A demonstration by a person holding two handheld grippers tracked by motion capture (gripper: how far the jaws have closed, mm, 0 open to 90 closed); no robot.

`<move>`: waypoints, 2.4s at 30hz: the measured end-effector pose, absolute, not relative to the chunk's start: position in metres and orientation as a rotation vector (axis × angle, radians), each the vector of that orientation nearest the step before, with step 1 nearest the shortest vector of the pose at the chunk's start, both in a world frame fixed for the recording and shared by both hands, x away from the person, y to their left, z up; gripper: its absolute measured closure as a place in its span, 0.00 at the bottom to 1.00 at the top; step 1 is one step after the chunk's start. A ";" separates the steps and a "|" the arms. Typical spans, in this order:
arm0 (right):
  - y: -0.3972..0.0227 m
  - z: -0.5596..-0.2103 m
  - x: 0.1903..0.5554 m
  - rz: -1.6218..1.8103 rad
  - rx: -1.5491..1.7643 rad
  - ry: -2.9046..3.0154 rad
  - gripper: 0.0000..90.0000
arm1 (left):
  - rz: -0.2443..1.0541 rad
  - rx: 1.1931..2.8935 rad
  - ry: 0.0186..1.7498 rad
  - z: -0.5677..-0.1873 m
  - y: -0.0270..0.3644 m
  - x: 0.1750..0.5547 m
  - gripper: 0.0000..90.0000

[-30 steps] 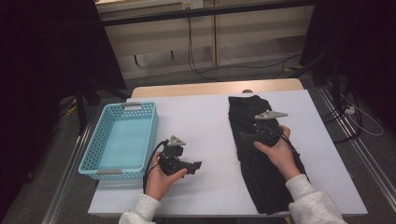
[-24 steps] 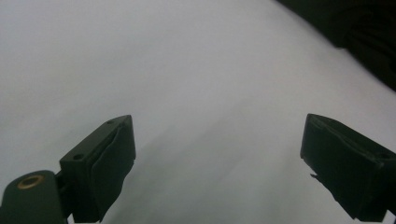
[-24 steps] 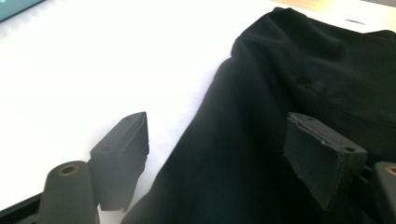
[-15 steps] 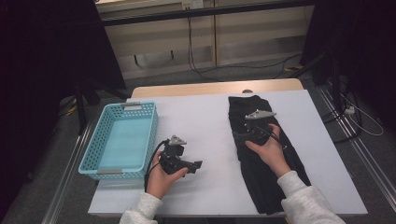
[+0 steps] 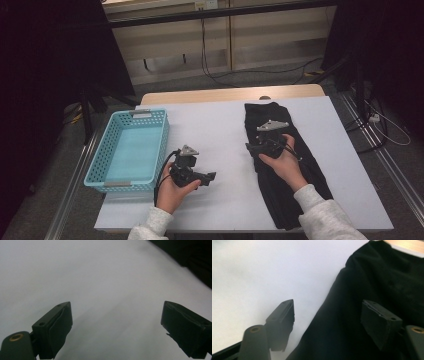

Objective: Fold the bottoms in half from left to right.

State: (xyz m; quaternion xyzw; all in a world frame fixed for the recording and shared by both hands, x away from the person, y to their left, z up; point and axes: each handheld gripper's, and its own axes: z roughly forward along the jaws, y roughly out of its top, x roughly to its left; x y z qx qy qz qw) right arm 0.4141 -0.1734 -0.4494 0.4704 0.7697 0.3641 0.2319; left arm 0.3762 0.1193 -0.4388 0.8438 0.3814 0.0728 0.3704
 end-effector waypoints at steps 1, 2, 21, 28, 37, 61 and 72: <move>-0.174 -0.452 0.415 0.991 1.296 2.122 0.32 | 0.187 2.163 0.978 -0.439 0.119 0.376 0.12; -0.174 -0.454 0.416 0.975 1.305 2.130 0.32 | 0.187 2.163 0.977 -0.439 0.119 0.376 0.12; -0.177 -0.465 0.421 0.897 1.352 2.154 0.48 | 0.203 2.152 1.003 -0.439 0.124 0.373 0.12; -0.180 -0.464 0.421 0.914 1.382 2.143 0.69 | 0.206 2.153 0.994 -0.437 0.123 0.371 0.12; -0.192 -0.466 0.421 0.955 1.401 2.109 0.90 | 0.197 2.148 1.000 -0.435 0.126 0.370 0.12; -0.167 -0.463 0.413 1.063 1.276 2.267 0.93 | 0.190 2.151 1.012 -0.438 0.124 0.371 0.12; -0.119 -0.462 0.397 1.147 1.096 2.461 0.92 | 0.216 2.124 1.090 -0.436 0.128 0.372 0.14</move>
